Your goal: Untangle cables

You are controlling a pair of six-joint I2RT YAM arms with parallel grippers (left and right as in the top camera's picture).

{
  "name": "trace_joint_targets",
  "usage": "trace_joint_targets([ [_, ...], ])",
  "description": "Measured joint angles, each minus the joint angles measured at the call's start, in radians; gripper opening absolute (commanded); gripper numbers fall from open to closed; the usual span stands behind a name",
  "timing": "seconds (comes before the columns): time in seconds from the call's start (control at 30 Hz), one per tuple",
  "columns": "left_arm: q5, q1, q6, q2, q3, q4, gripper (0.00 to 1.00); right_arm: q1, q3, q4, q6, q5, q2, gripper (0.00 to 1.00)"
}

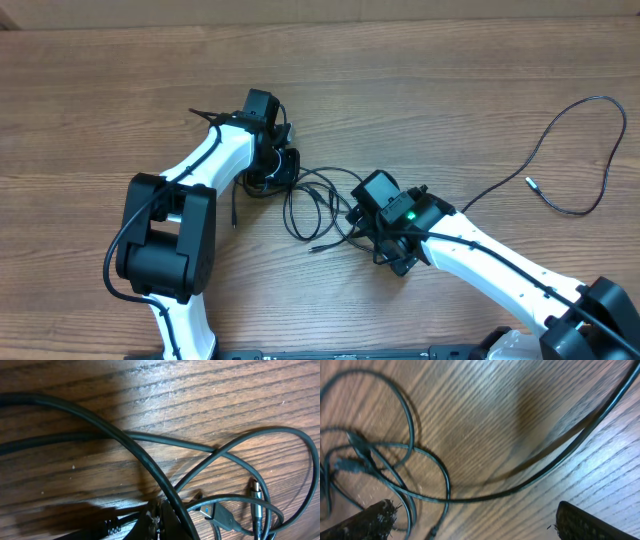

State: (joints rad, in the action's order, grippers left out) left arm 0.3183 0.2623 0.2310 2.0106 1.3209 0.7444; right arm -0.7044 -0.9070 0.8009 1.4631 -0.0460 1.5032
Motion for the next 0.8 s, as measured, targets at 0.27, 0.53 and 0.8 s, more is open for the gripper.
trace_joint_targets([
  [0.27, 0.000, 0.000, 0.000, 0.000, 0.000, 0.002, 0.04, -0.008, 0.000, 0.012, 0.078, -0.051, 0.056, 1.00],
  [0.53, 0.000, 0.000, 0.000, 0.000, 0.000, 0.003, 0.04, -0.010, 0.000, 0.009, 0.138, -0.049, 0.172, 0.65],
  [0.8, 0.000, 0.000, 0.000, 0.000, 0.000, 0.004, 0.04, -0.010, 0.000, 0.012, 0.161, -0.047, 0.185, 0.32],
])
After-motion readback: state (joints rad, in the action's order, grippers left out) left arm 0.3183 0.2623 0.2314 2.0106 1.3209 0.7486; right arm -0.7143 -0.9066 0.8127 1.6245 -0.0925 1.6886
